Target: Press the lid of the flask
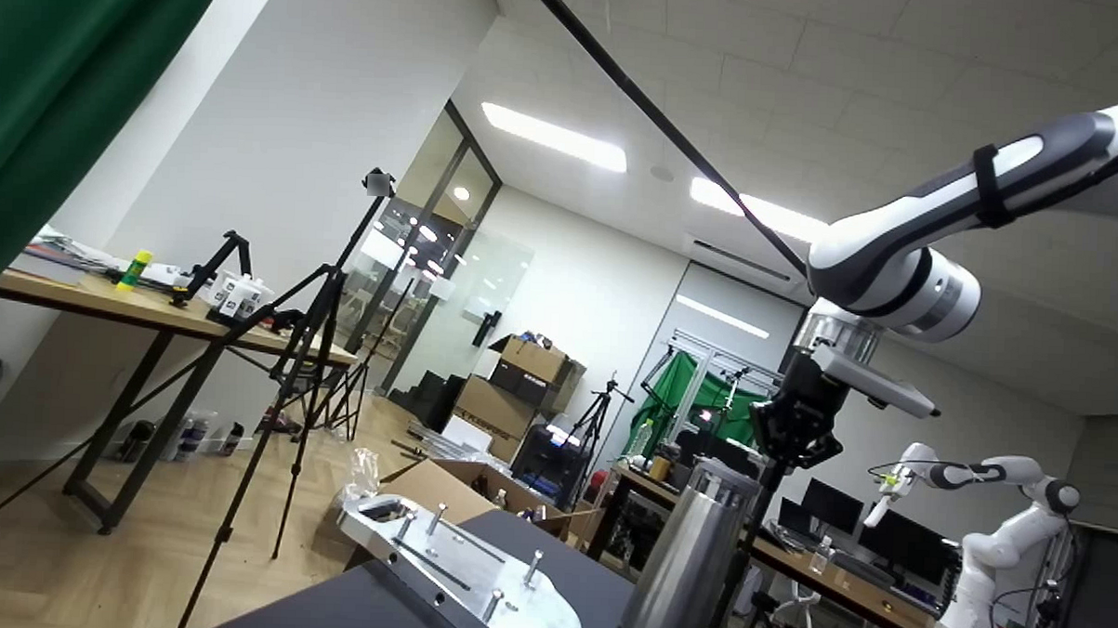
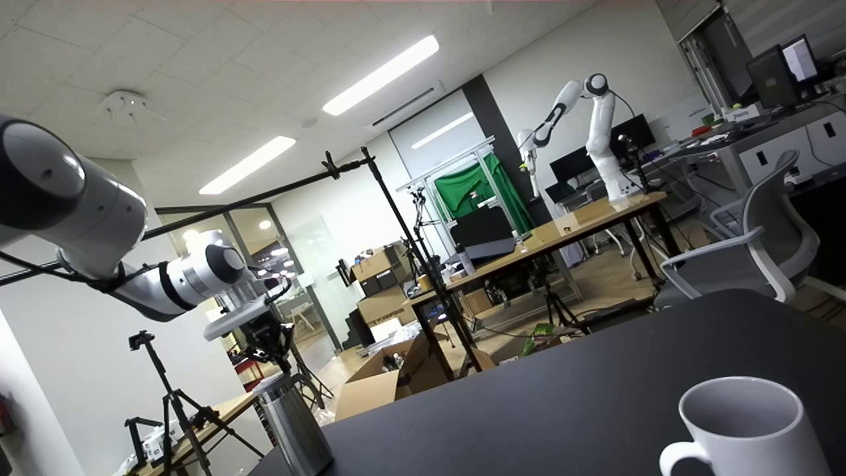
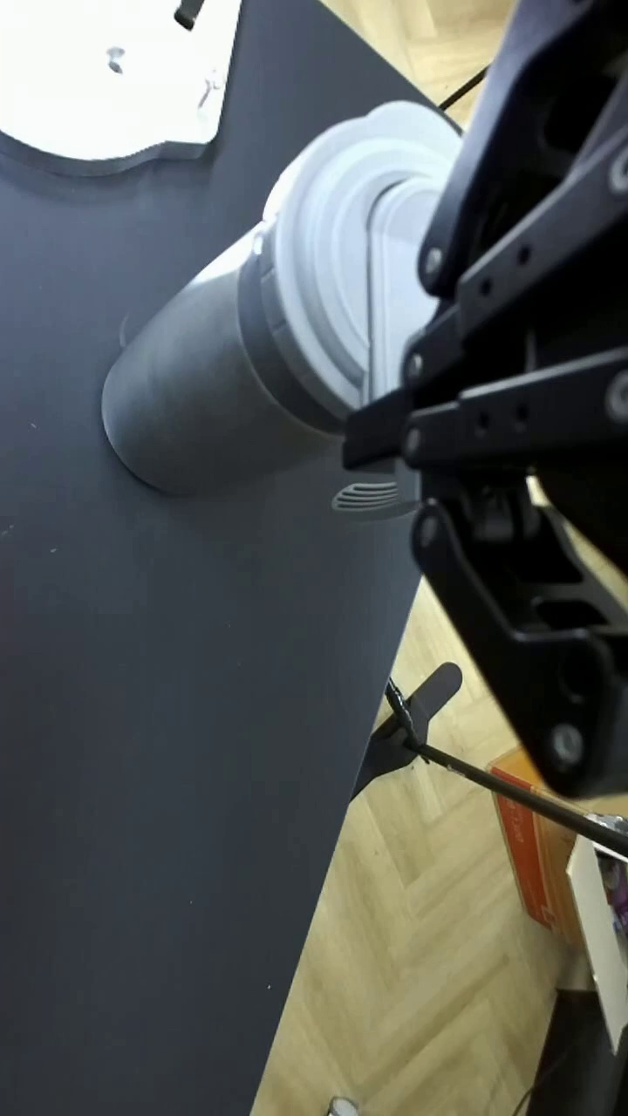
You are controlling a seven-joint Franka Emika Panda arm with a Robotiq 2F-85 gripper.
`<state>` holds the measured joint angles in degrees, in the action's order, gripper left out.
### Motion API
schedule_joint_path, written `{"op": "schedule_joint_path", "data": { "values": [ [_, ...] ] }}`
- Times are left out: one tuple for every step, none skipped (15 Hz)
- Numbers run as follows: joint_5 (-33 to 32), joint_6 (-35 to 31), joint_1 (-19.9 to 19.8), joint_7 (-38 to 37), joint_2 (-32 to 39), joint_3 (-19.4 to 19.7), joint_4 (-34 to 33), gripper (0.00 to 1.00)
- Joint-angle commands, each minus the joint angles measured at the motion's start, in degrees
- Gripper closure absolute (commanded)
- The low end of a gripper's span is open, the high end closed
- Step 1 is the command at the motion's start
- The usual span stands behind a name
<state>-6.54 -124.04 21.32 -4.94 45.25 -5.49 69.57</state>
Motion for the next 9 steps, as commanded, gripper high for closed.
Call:
{"op": "schedule_joint_path", "data": {
  "values": [
    [-0.35, 1.0, 0.24, -2.38, 1.15, 0.54, -1.91, 1.0],
    [-0.29, 0.92, 0.21, -2.55, 0.96, 0.53, -1.85, 1.0],
    [-0.26, 1.0, 0.21, -2.75, 0.44, 0.53, -1.74, 1.0],
    [-0.37, 1.06, 0.27, -2.98, -0.07, 0.6, -1.58, 1.0],
    [-0.5, 0.95, 0.52, -3.02, -1.3, 1.04, -0.73, 1.0],
    [-0.8, 1.68, 0.65, -3.13, -2.08, 1.22, -0.61, 1.0],
    [-0.96, 2.87, 0.78, -3.6, -3.4, 1.51, -0.11, 0.74],
    [-1.57, 4.68, 1.02, -3.49, -4.4, 1.93, 0.12, 0.74],
    [-1.66, 6.48, 0.91, -3.41, -5.8, 2.1, 0.89, 0.67]
  ]
}}
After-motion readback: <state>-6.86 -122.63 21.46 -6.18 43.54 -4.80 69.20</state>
